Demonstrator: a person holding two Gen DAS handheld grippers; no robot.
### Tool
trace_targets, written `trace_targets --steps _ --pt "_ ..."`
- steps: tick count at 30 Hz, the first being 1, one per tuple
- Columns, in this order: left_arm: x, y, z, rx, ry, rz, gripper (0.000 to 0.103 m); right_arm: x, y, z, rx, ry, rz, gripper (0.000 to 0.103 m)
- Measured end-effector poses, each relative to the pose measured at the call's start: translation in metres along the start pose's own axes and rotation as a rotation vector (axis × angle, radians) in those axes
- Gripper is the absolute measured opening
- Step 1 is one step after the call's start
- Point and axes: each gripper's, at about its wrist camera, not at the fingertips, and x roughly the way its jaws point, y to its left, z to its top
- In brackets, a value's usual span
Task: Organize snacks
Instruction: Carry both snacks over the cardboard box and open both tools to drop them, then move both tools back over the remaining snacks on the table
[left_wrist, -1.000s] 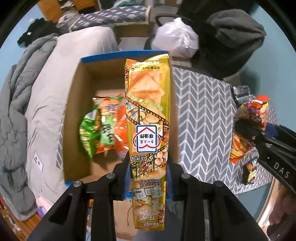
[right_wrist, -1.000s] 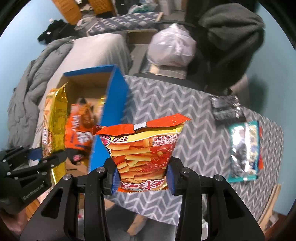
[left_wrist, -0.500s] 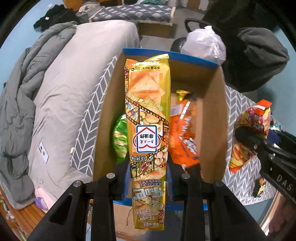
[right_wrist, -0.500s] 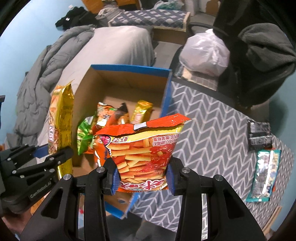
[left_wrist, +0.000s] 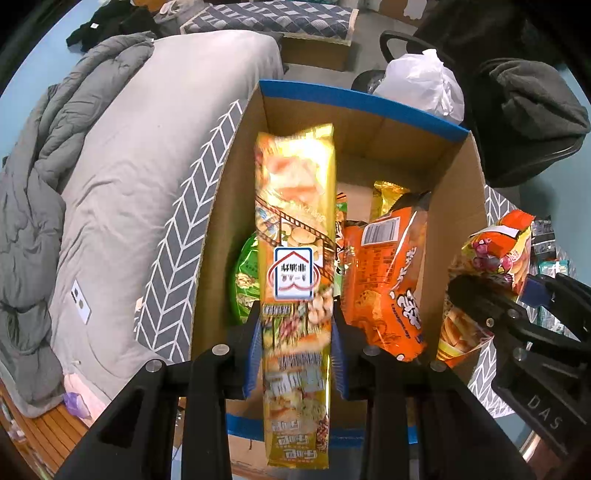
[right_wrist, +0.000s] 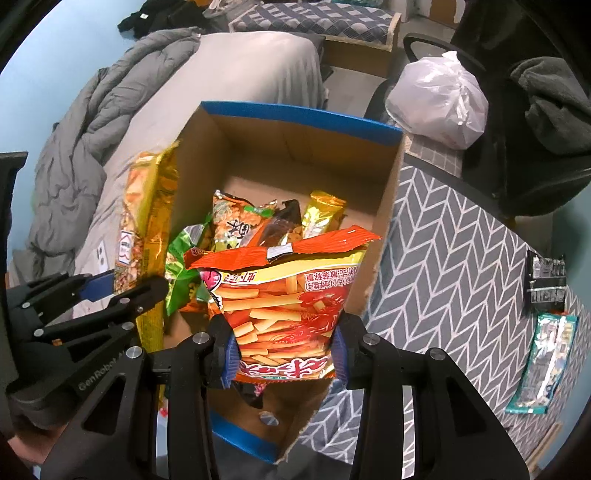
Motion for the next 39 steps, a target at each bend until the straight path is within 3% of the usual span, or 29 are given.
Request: trace_targets --steps 7,12,18,39 --pt "-0.003 0.001 0.001 0.002 -0.01 0.0 0.035 0.005 0.005 -0.001 -0.003 0.016 -0.01 0.04" --pt "-0.007 0.003 0.001 -0.01 -0.017 0.0 0.044 0.002 0.002 -0.003 0.006 0.012 -0.02 0.056" --pt "-0.017 0.003 -0.002 -0.015 -0.028 -0.003 0.05 -0.01 -0.004 -0.006 0.026 -0.012 -0.03 0.064" --pt "-0.051 -0.045 -0.016 0.067 -0.052 -0.045 0.057 -0.062 -0.048 -0.039 0.103 -0.074 -0.103 0.074"
